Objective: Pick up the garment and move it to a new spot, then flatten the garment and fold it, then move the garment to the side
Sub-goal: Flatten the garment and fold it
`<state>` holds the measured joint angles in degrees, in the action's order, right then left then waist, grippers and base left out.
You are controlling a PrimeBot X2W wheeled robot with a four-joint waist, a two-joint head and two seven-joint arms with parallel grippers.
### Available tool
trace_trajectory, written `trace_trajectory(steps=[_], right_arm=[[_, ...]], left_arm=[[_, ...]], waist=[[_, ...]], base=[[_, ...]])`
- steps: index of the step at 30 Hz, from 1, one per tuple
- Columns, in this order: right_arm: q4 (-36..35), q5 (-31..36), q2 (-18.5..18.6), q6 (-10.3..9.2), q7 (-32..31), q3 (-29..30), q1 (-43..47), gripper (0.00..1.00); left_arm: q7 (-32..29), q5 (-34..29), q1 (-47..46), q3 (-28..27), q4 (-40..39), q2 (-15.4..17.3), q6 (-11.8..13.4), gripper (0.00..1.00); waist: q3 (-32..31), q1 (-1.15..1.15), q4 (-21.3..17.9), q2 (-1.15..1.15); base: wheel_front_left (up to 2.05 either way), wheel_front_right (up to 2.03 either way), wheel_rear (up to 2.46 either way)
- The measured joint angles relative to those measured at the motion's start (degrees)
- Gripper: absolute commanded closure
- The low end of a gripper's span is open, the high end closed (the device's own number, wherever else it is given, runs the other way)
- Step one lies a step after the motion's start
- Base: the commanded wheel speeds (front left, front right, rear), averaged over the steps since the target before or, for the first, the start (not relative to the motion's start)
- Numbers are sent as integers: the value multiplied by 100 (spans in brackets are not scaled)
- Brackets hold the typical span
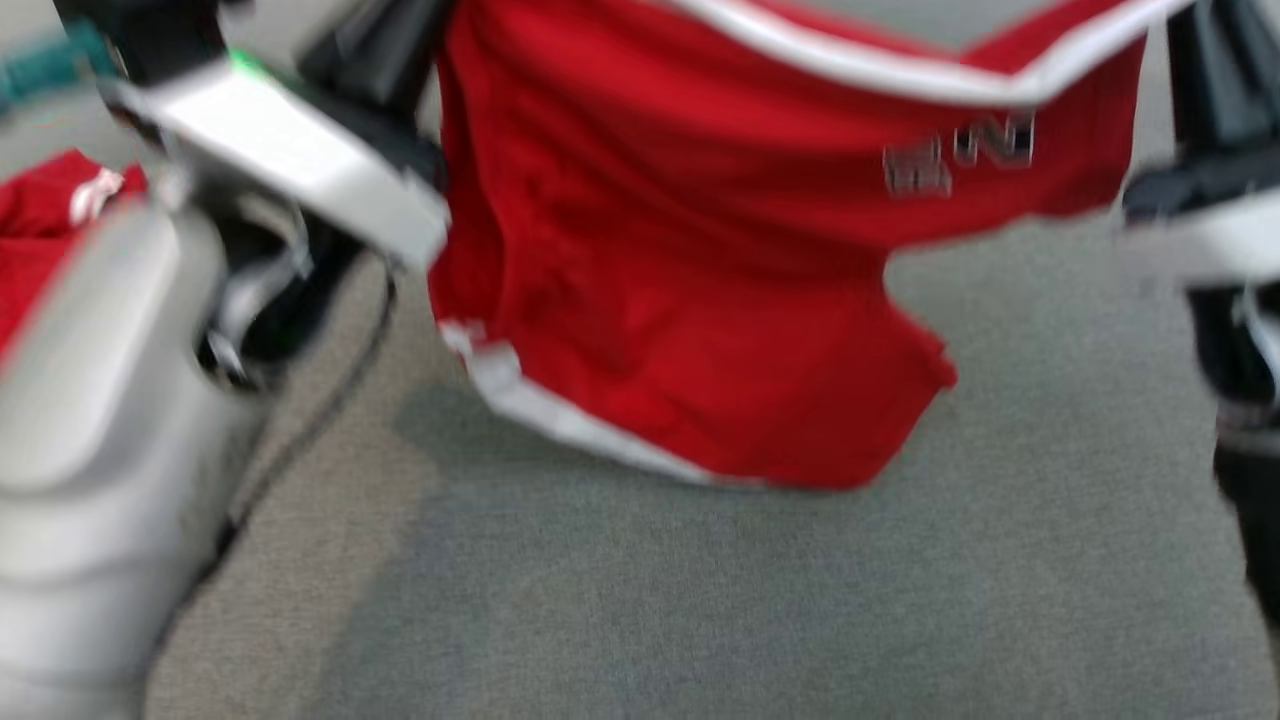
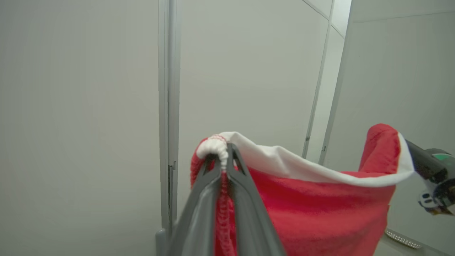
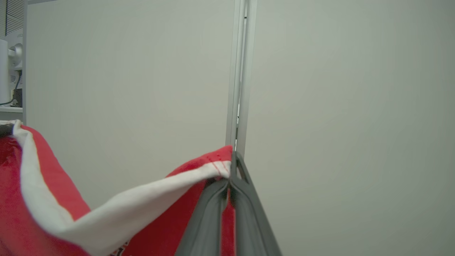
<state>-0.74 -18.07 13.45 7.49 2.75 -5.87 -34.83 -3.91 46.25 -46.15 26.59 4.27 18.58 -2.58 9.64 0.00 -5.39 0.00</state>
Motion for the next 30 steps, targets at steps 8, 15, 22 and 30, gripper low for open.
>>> trace_trajectory(steps=[8,15,22,30], right_arm=[[1752,36,-78,0,409,-278,-3193,100],[3283,571,-659,0,1138,241,-4908,100],[3727,557,-940,0,1210,-213,-4418,100],[2996,220,-791,0,1224,-469,-3216,100]], left_arm=[[-86,-536,-2868,-104,1725,-1,-234,100],[1072,-1162,-4398,112,3025,-127,-405,100],[1579,-956,-3962,672,4028,-152,-470,100],[1866,-2,-3078,1154,3587,65,-485,100]], waist=[[1077,0,-164,0],[1865,0,-433,0],[2323,0,-604,0],[2396,0,-621,0]], base=[[0,0,0],[0,0,0],[0,0,0],[0,0,0]])
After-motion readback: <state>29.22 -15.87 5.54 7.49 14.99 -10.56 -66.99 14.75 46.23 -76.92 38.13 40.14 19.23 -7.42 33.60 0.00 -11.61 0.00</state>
